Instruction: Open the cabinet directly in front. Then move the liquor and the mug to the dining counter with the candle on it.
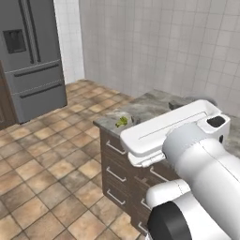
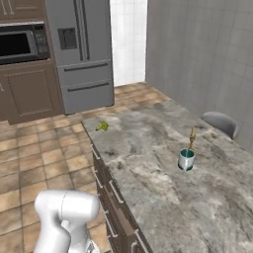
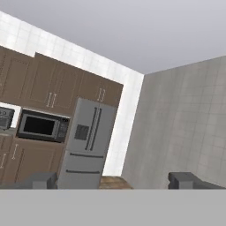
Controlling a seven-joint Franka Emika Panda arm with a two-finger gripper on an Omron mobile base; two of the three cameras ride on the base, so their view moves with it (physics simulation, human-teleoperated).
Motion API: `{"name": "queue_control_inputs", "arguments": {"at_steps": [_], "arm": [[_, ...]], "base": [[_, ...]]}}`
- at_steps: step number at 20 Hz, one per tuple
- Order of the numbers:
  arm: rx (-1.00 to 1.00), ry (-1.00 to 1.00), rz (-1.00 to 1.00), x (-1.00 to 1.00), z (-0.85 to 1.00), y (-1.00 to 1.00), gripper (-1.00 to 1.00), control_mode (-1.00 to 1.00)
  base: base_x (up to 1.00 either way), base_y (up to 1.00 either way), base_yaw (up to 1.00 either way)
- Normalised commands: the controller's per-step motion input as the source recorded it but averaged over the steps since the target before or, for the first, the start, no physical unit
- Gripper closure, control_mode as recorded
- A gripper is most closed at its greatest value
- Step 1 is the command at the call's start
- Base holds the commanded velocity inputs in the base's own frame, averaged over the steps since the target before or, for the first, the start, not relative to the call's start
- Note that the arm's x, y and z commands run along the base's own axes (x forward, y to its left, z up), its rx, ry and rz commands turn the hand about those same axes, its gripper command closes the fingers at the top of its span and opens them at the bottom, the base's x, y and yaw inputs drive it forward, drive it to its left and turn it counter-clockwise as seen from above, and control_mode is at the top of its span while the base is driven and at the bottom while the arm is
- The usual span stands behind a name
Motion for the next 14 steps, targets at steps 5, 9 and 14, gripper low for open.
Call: {"name": "queue_control_inputs", "arguments": {"at_steps": [5,9,14], "arm": [[0.0,0.0,0.0,0.0,0.0,0.0,-1.0,1.0],[0.0,0.0,0.0,0.0,0.0,0.0,-1.0,1.0],[0.0,0.0,0.0,0.0,0.0,0.0,-1.0,1.0]], "base": [[0.36,0.0,0.9],[0.44,-0.01,0.86],[0.44,0.0,0.86]]}}
